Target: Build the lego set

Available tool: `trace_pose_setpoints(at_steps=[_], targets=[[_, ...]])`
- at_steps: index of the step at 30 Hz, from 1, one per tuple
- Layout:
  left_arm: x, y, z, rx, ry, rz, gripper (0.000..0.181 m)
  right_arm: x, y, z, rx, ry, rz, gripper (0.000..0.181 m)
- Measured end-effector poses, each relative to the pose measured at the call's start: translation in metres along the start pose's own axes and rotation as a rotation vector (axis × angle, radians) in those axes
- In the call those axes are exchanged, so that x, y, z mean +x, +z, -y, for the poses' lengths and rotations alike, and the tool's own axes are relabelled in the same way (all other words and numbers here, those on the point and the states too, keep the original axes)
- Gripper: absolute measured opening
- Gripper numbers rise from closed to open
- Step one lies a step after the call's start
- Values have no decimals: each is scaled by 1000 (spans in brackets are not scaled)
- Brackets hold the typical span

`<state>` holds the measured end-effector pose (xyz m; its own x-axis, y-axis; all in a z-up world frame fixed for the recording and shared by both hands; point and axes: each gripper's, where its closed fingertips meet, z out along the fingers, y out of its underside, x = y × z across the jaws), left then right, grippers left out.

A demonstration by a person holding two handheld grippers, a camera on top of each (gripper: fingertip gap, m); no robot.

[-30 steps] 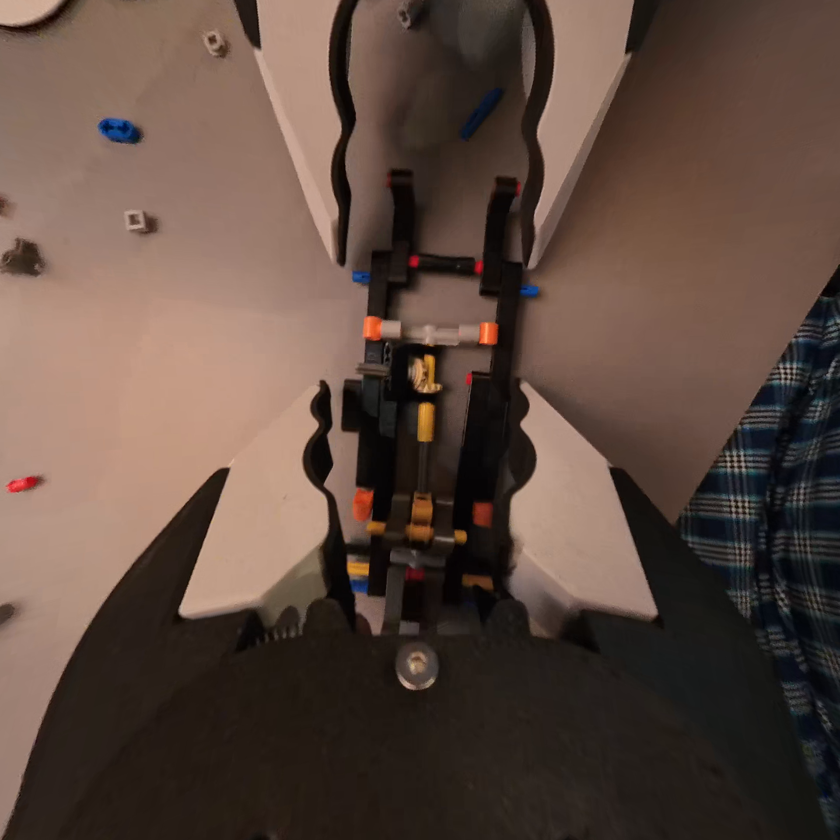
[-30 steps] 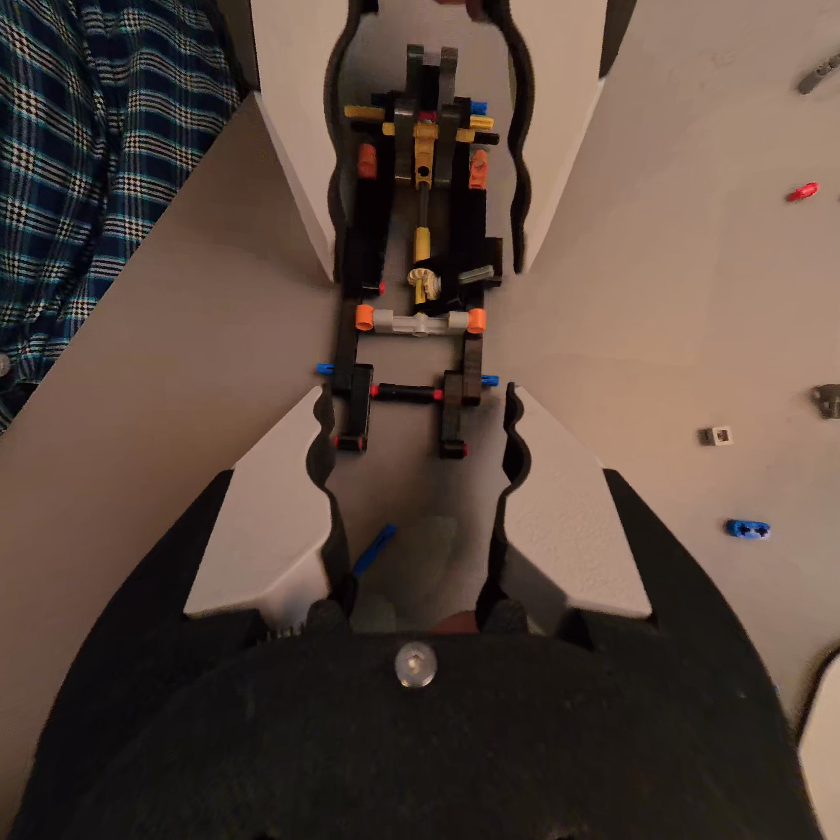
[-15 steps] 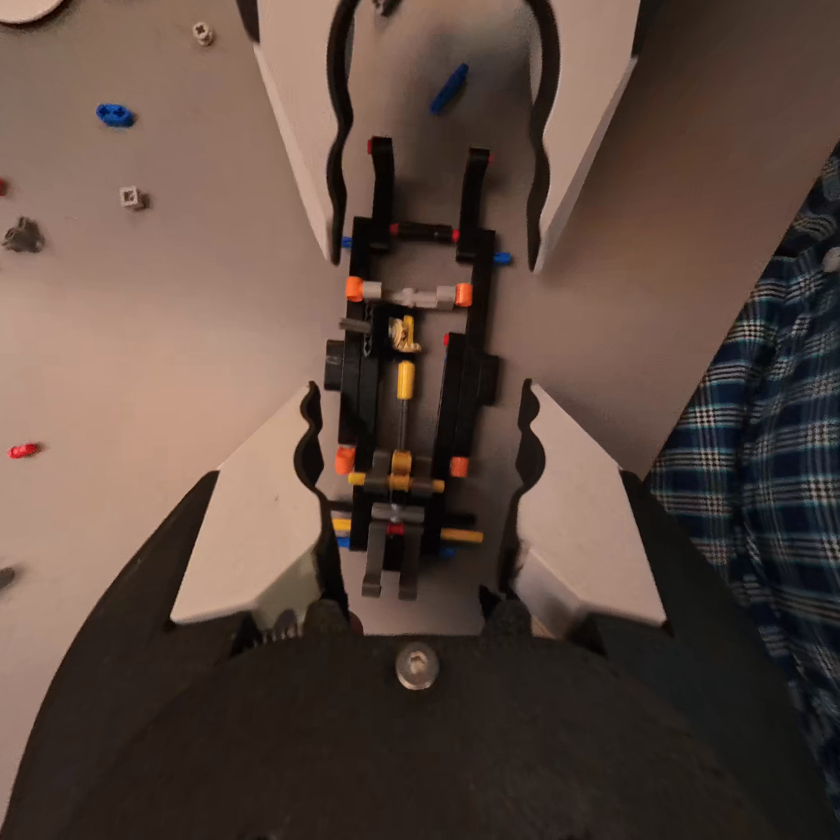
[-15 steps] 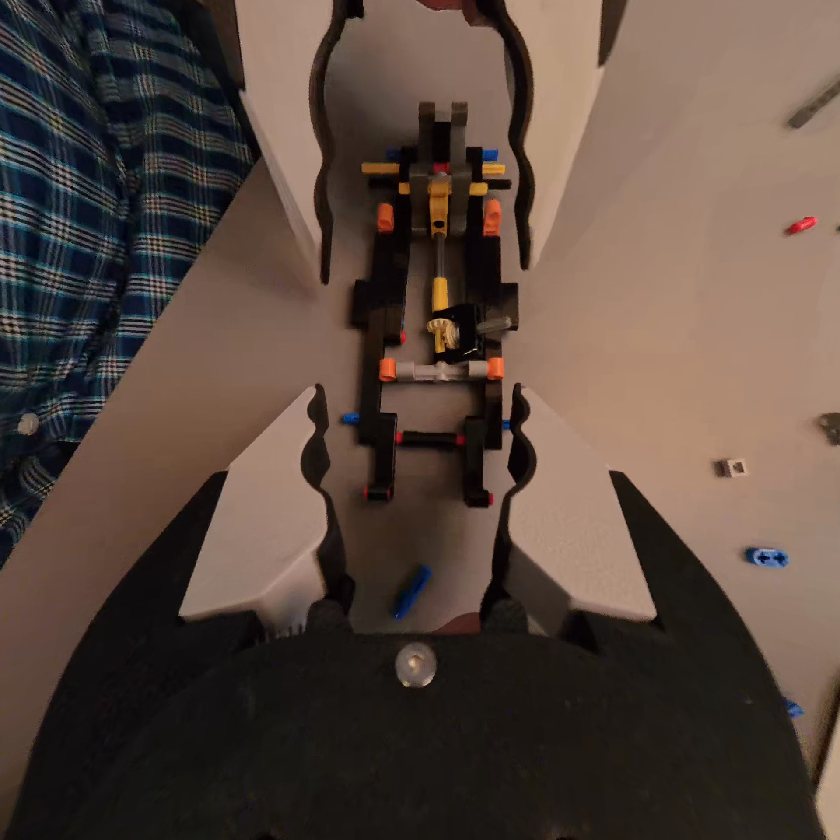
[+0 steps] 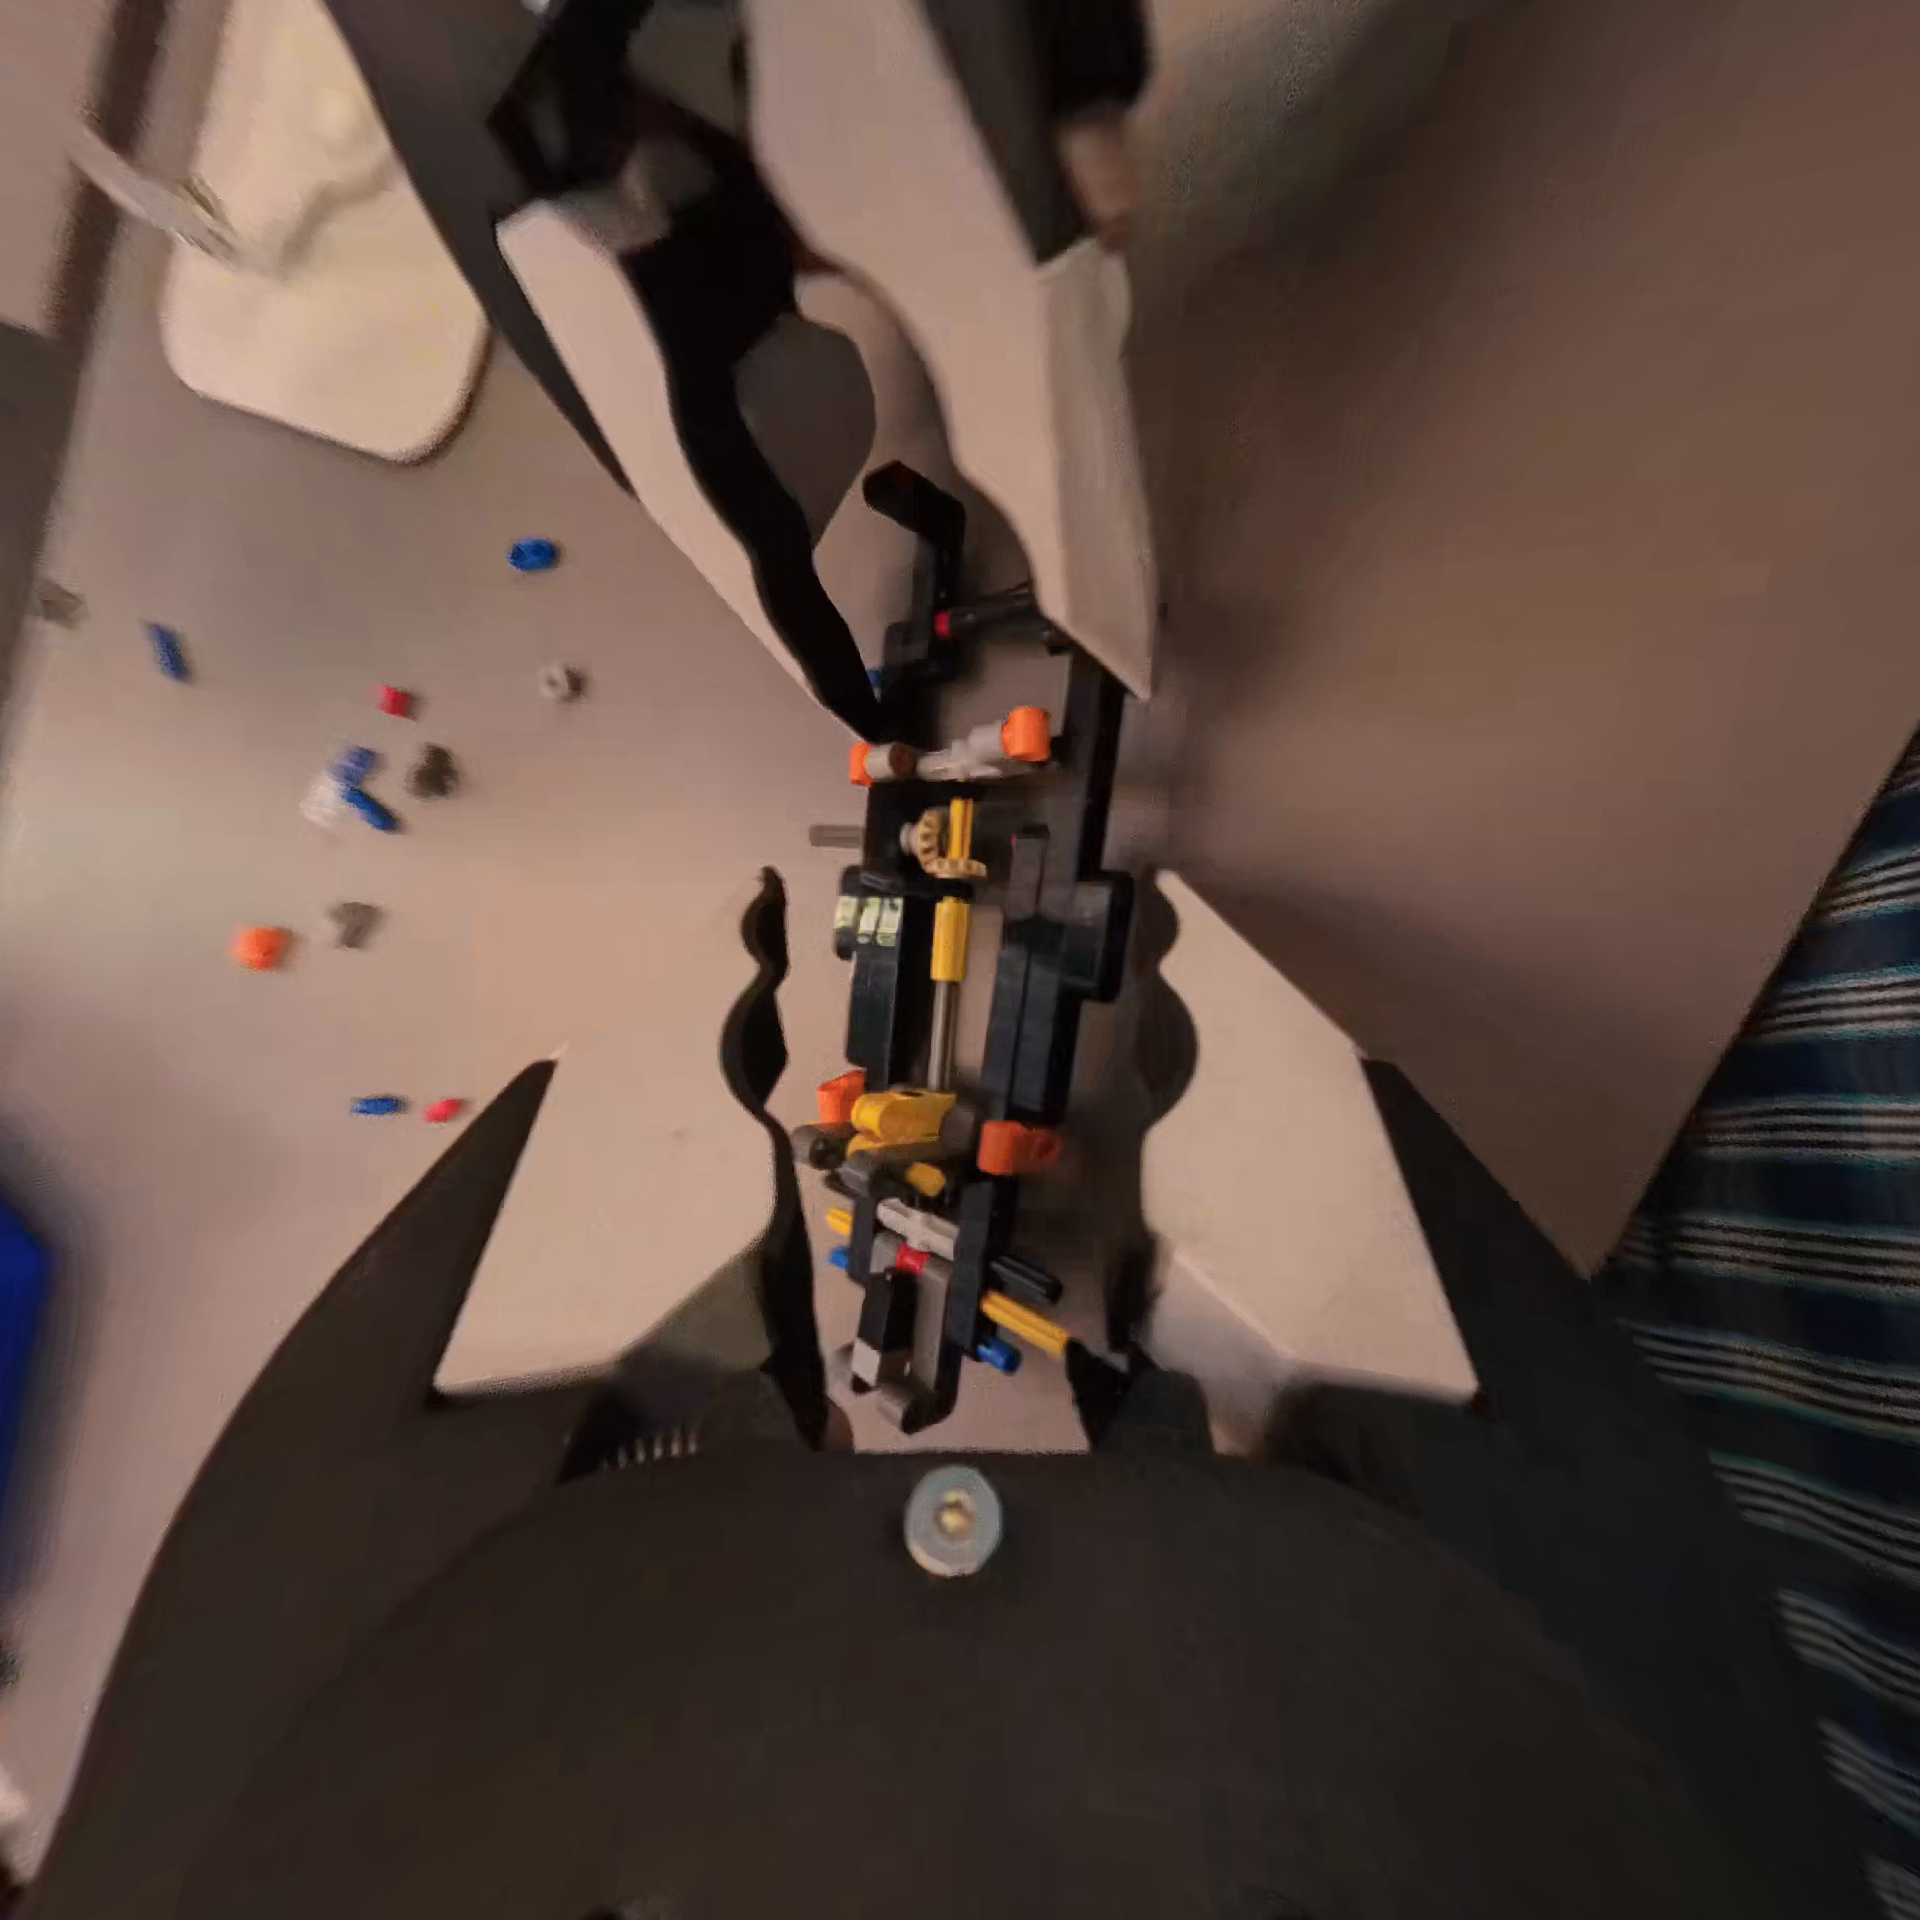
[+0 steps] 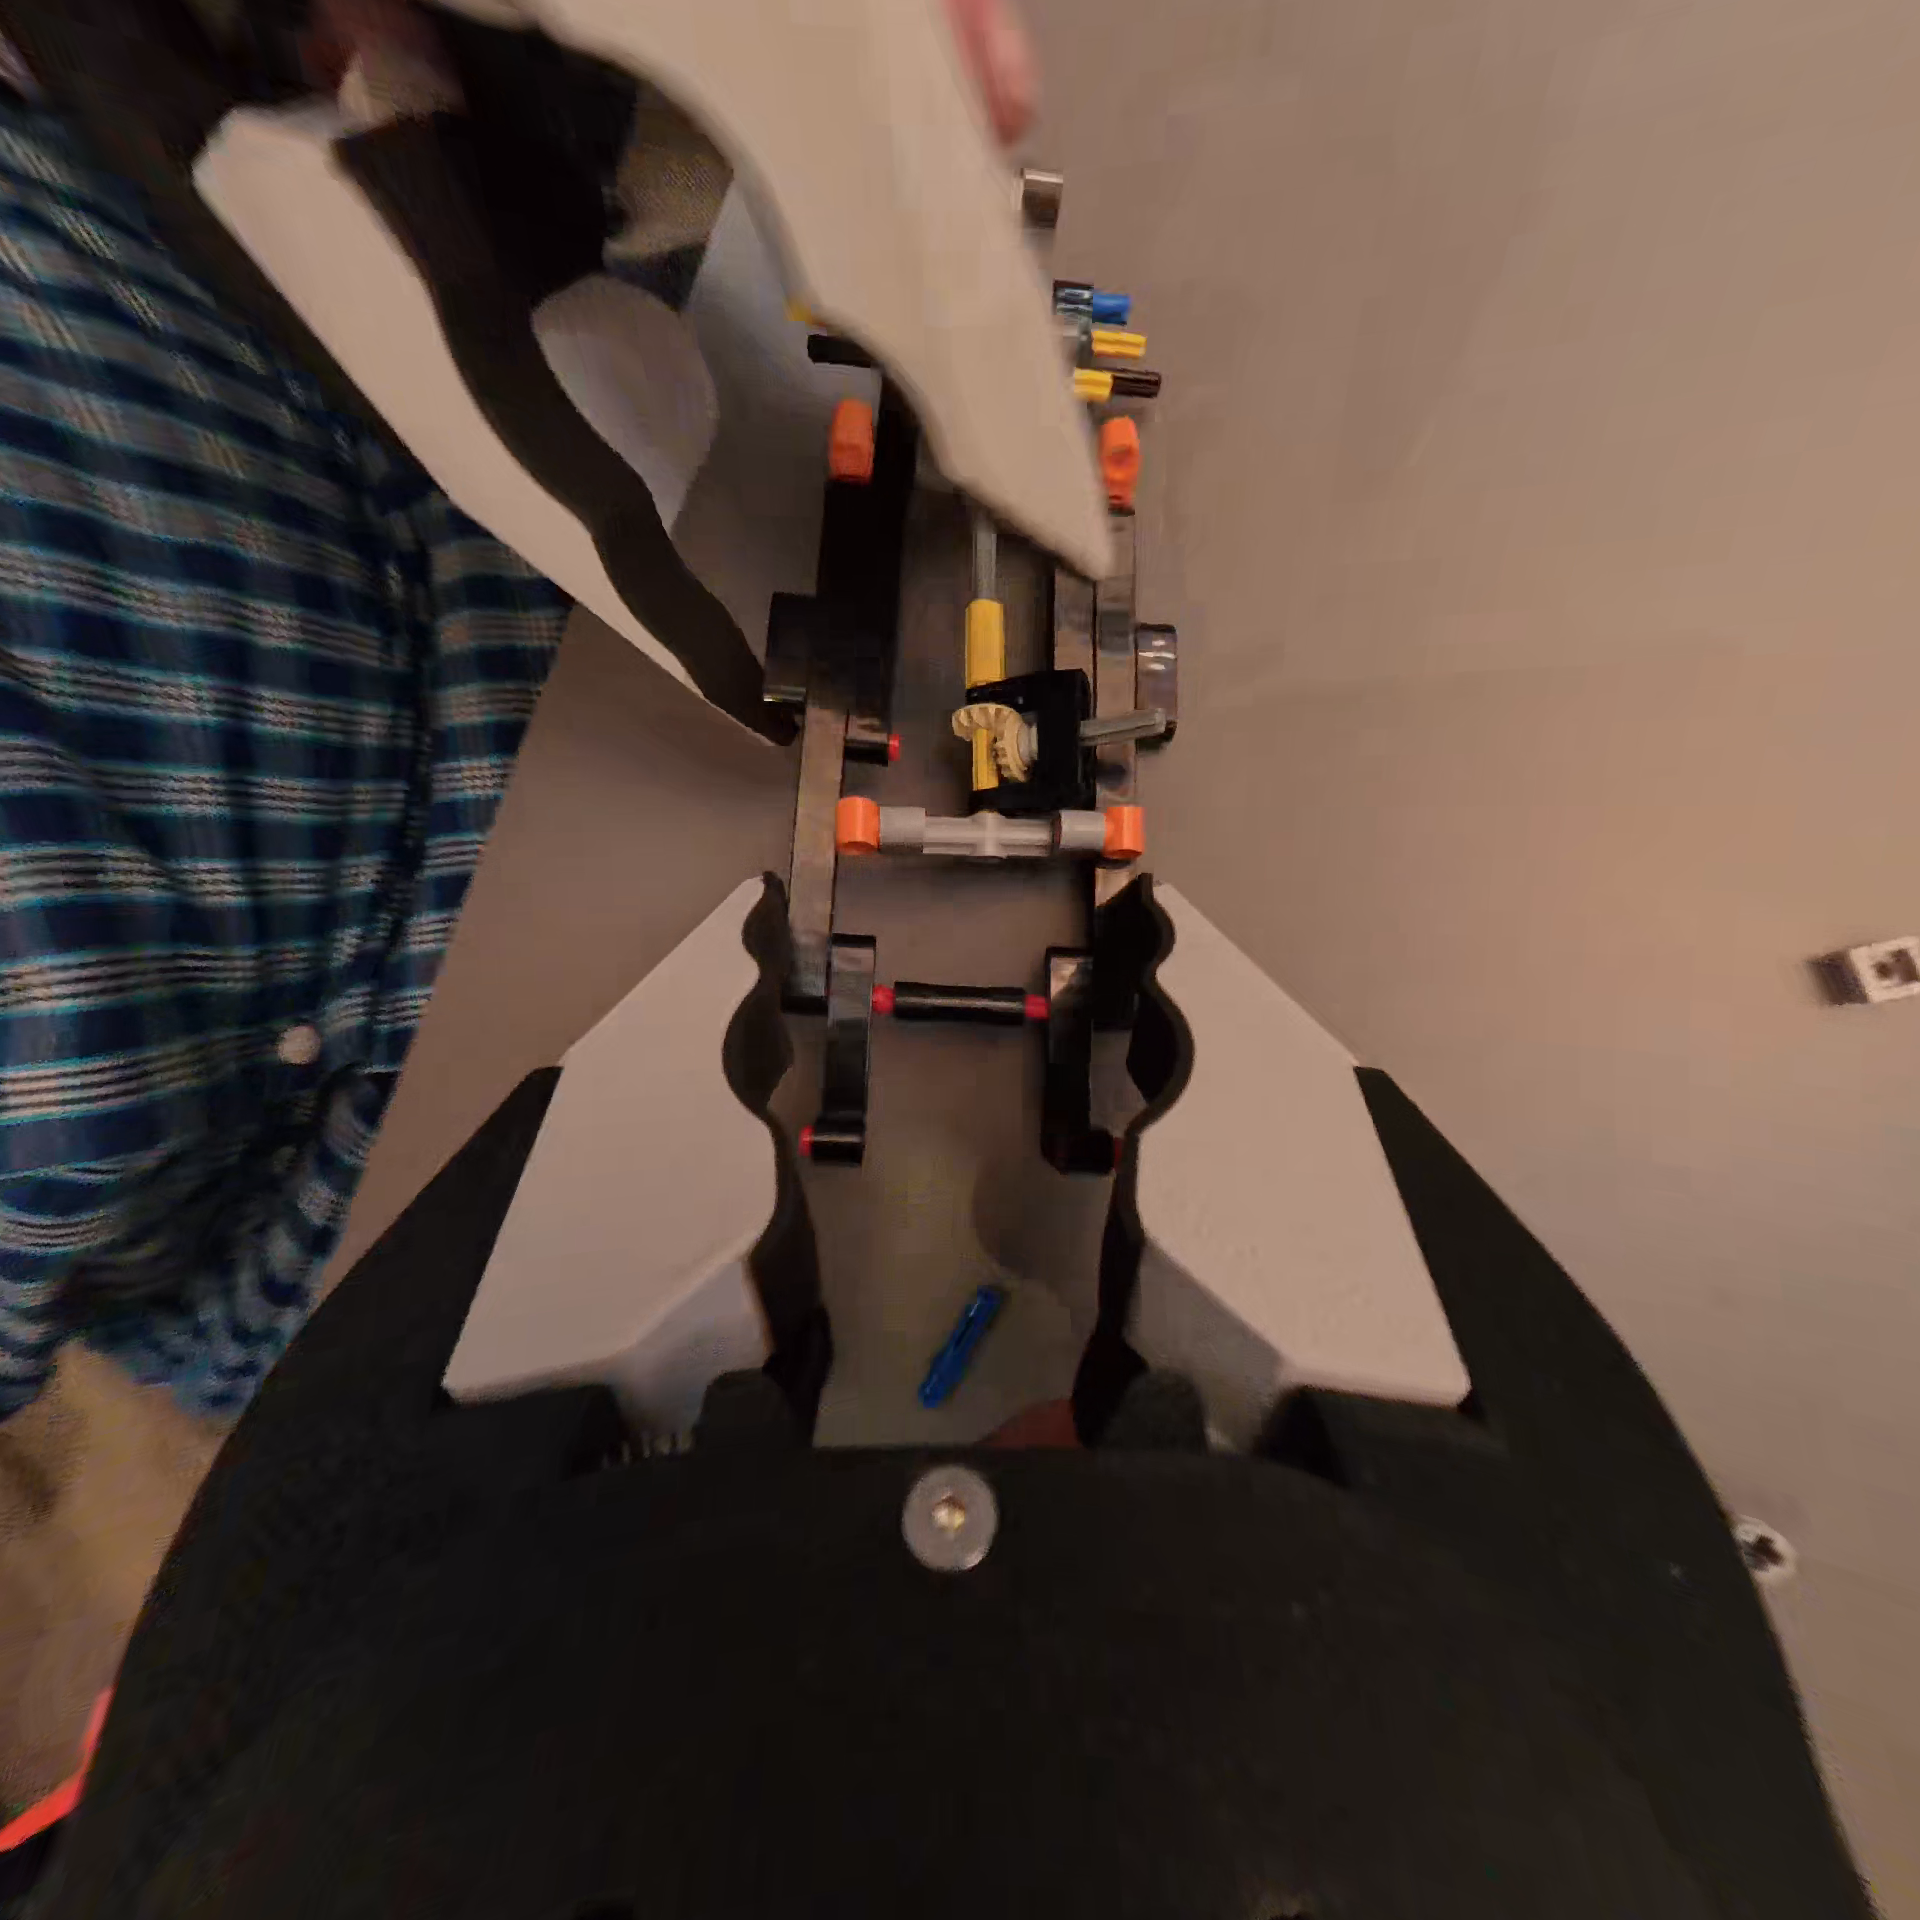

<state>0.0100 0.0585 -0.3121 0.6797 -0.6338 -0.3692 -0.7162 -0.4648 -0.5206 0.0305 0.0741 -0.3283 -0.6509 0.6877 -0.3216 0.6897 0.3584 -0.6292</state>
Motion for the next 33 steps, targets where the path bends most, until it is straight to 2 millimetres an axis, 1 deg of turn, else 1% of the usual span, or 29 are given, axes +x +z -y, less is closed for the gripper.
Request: trace_pose_setpoints(at_steps=[2,4,6,8,10,11,13,14,15,17,19,21,23,24,27,28,30,33], targets=[[-1,-2,5,2,100,70,50,1,-3,2,2,63,57,64],[-1,-3,8,9,177,120,24,5,-6,5,12,135,100,64],[-2,-2,8,6,224,146,10,8,-10,7,23,190,146,64],[-8,-1,9,7,227,168,9,11,-13,8,31,228,174,64],[-15,-3,11,6,207,163,7,17,-18,16,72,224,158,67],[-19,-5,13,9,177,140,6,19,-24,22,113,208,138,74],[-24,-9,16,13,68,41,6,23,-40,33,182,160,75,79],[-28,-12,20,25,24,7,5,23,-49,37,209,118,37,77],[-30,-13,21,22,-29,-49,5,20,-57,40,238,70,9,71],[-30,-12,16,-40,-86,-169,6,12,-67,44,258,-13,-35,61],[-38,-8,16,-45,-146,-227,6,12,-67,42,233,-88,-107,46],[-43,-5,16,-41,-235,-316,5,12,-60,35,183,-105,-123,38],[-46,-4,16,-34,-314,-409,5,18,-55,35,172,-135,-182,28],[-47,-4,15,-29,-354,-450,5,20,-54,36,175,-130,-190,24],[-49,-2,13,-13,-447,-551,5,38,-53,35,182,-65,-226,15],[-52,0,12,-6,-475,-570,6,44,-53,36,189,-46,-240,16],[-57,2,9,3,-538,-601,6,59,-57,38,210,-8,-316,33],[-64,5,6,42,-637,-669,6,60,-63,36,213,-32,-397,37]])
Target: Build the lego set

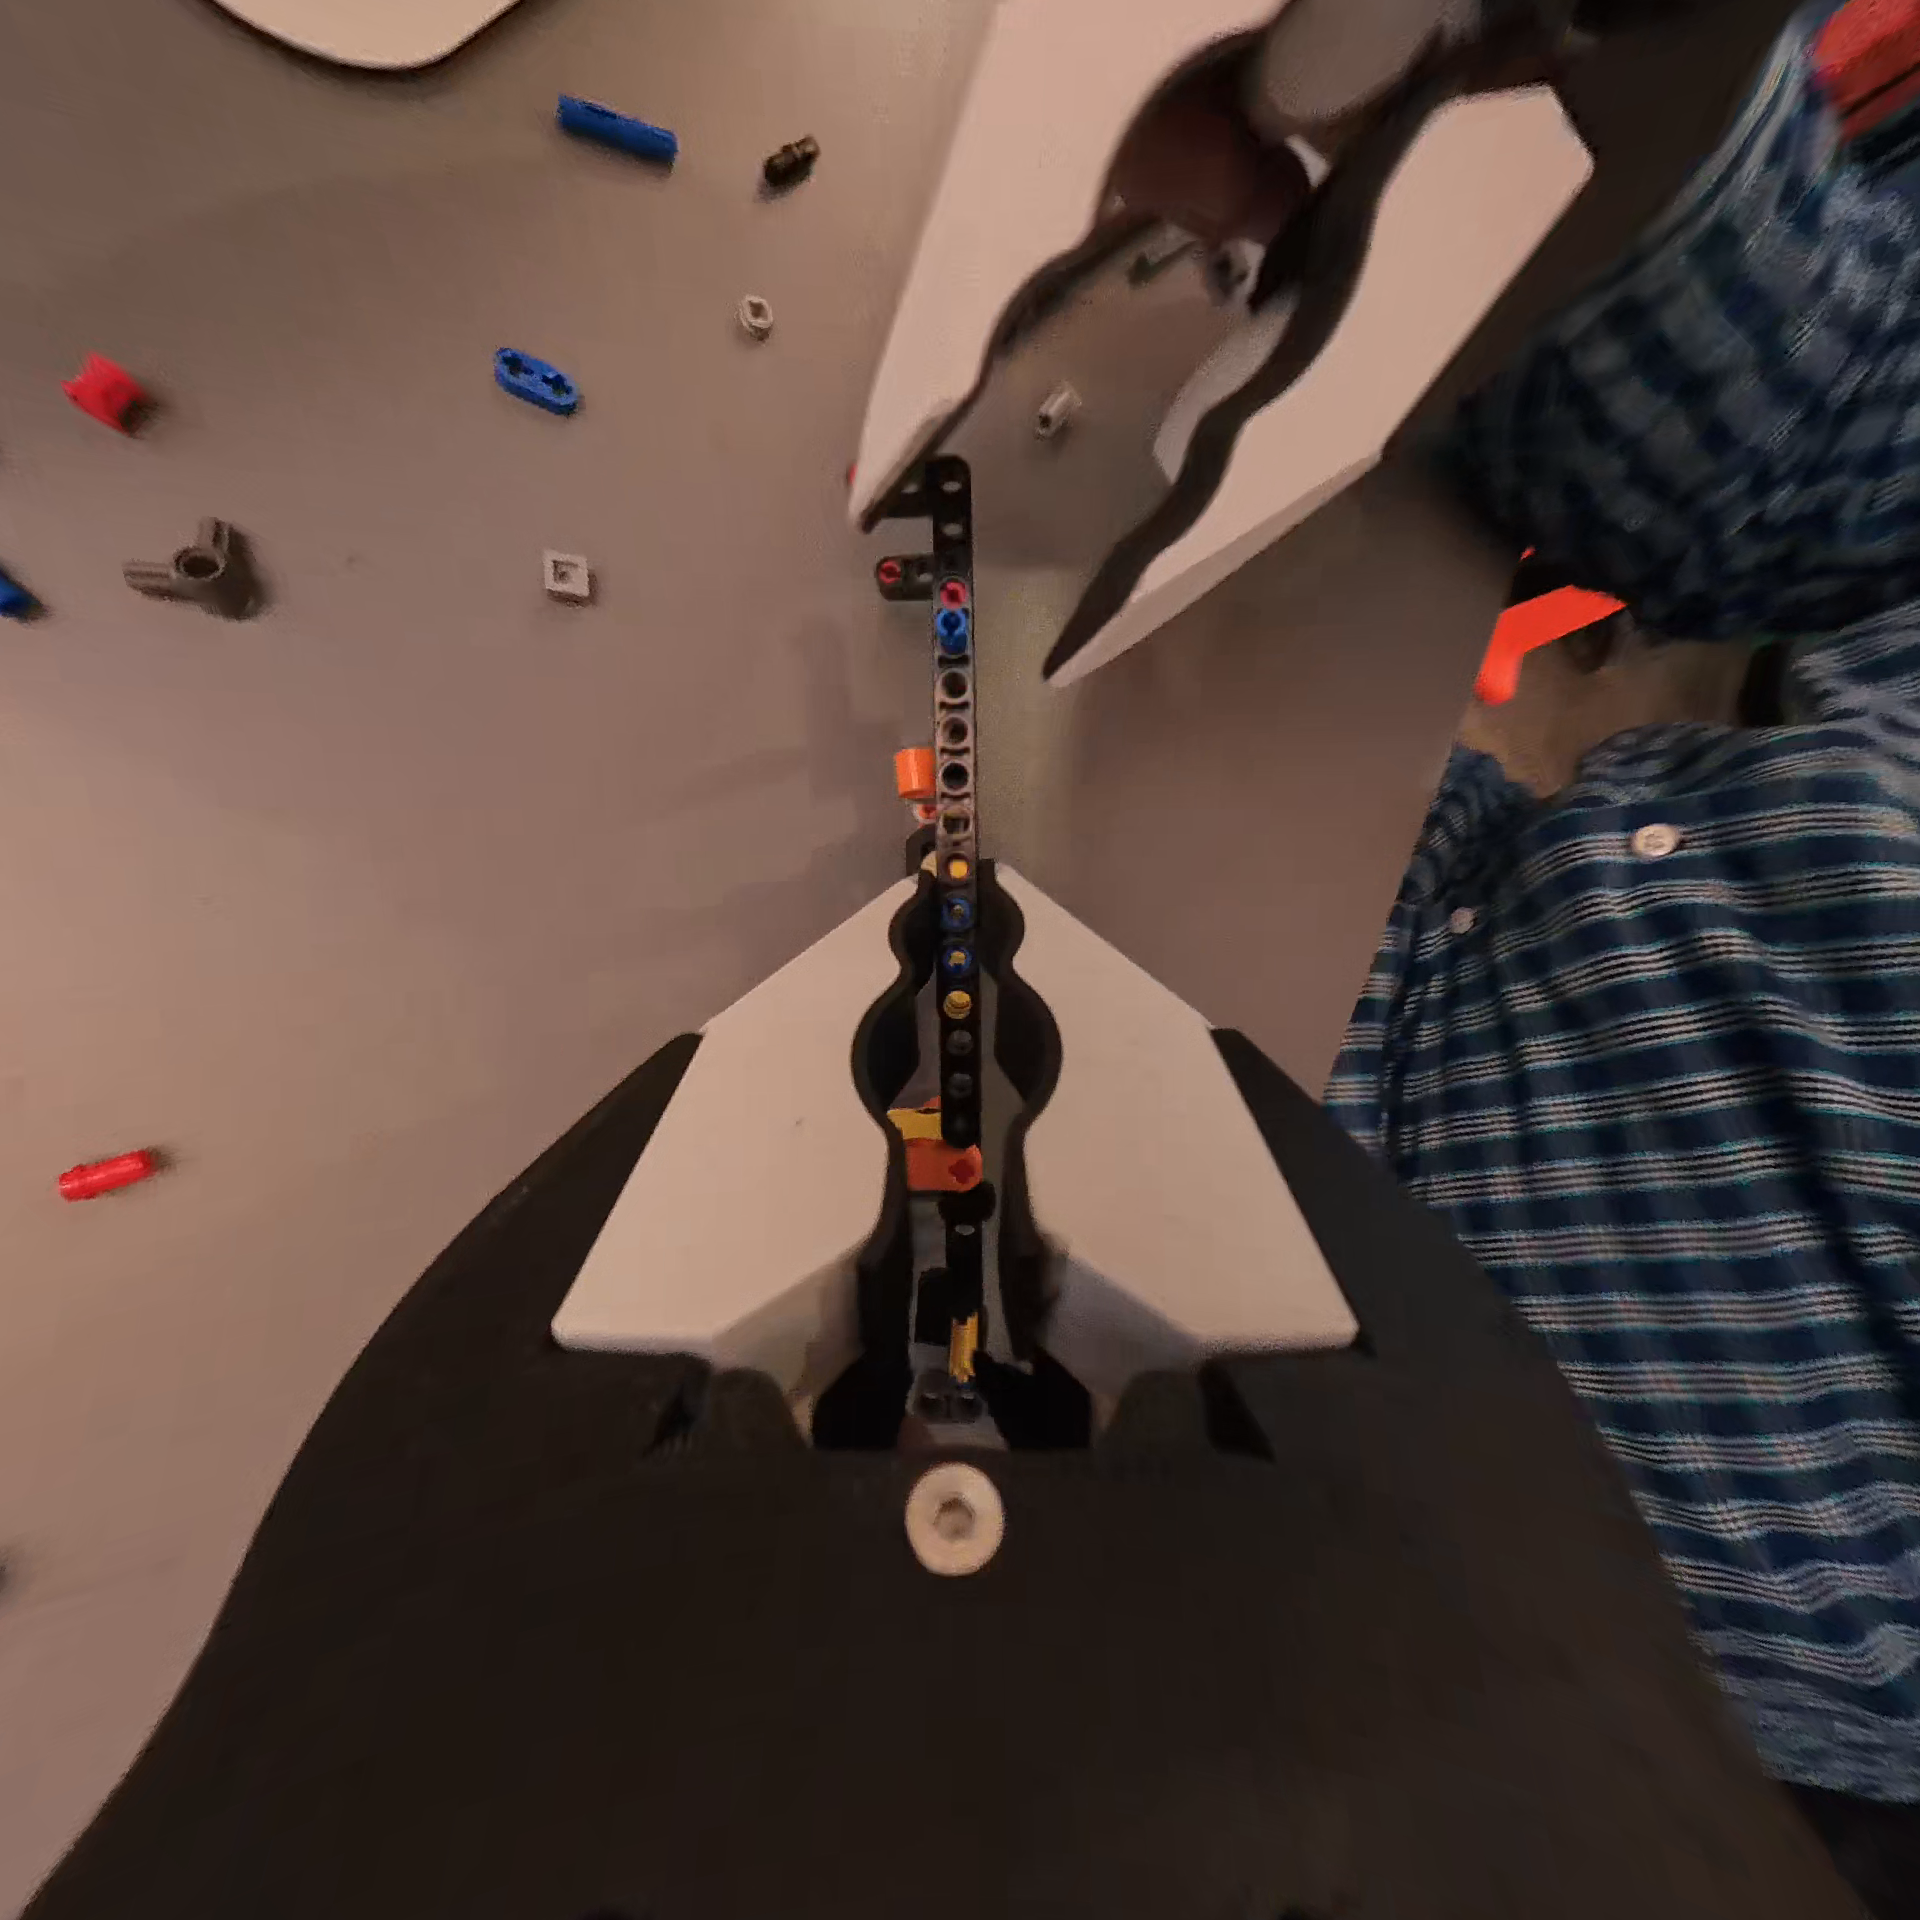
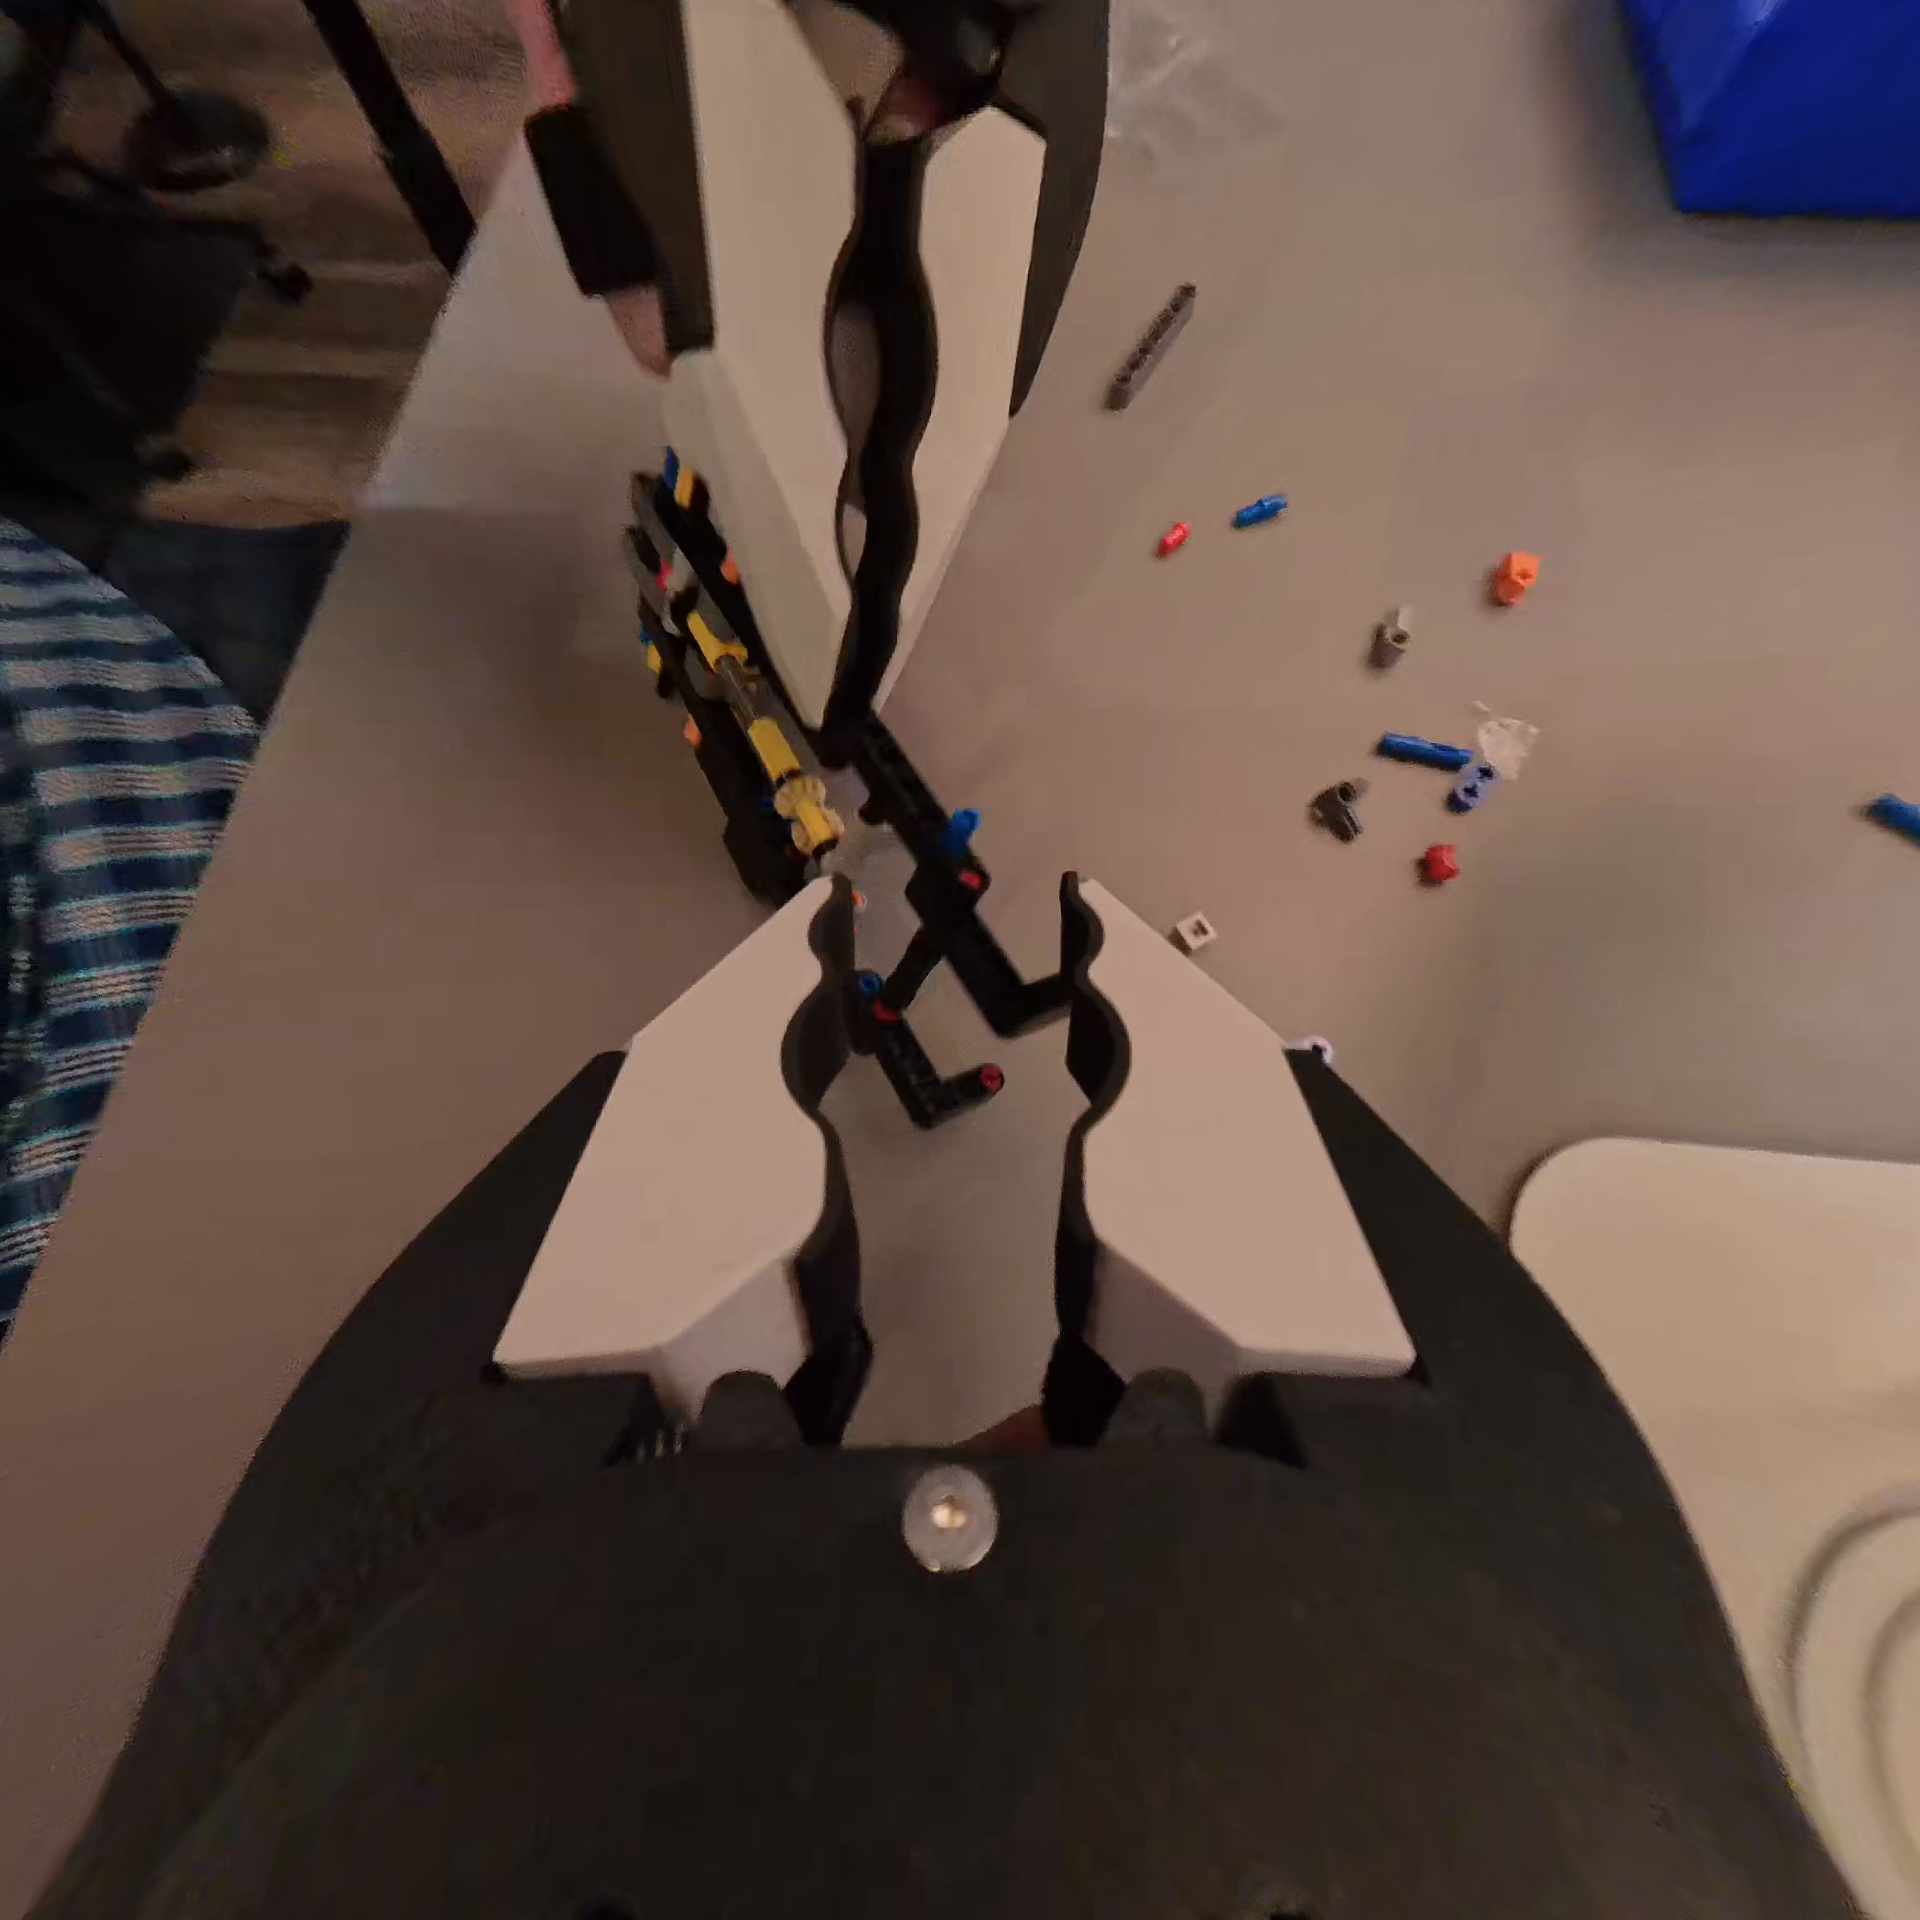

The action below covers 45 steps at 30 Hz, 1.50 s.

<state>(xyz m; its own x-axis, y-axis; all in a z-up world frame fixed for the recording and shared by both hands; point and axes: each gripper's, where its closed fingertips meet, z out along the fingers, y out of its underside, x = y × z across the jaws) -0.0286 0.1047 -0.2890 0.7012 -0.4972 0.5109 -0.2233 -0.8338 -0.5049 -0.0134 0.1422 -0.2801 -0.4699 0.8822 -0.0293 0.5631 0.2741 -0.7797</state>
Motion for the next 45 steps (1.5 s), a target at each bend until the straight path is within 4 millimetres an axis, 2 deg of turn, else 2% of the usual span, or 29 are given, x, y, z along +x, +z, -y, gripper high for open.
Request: trace_pose_setpoints(at_steps=[5,7,8,12,16,21,24,27,30,35,39,45], targets=[[-13,-2,0,48,-91,-65,9,-4,-4,-10,-28,-92,-140,36],[-16,0,-2,47,-101,-57,11,-14,-3,-6,17,-124,-139,18],[-17,2,-2,58,-116,-59,10,-16,-3,-2,51,-120,-145,19],[-20,5,-5,64,-123,-41,12,-12,-1,-7,38,-99,-174,24],[-28,4,-8,81,-130,7,16,-21,-2,-7,34,-76,-123,23],[-30,6,-12,92,-109,26,31,-34,13,-22,-44,-100,-102,28],[-30,2,-6,130,-41,66,35,-39,20,-23,-56,-143,-115,29],[-34,1,-1,127,23,103,30,-33,22,-22,-58,-210,-171,28],[-45,3,3,111,56,128,27,-28,24,-21,-84,-304,-239,23],[-47,14,4,72,63,46,14,-31,32,-16,-101,-441,-318,24],[-47,15,9,99,45,-8,8,-32,40,-16,-124,-554,-381,6],[-46,12,6,106,22,-25,9,-31,37,-19,-117,-560,-376,4]])
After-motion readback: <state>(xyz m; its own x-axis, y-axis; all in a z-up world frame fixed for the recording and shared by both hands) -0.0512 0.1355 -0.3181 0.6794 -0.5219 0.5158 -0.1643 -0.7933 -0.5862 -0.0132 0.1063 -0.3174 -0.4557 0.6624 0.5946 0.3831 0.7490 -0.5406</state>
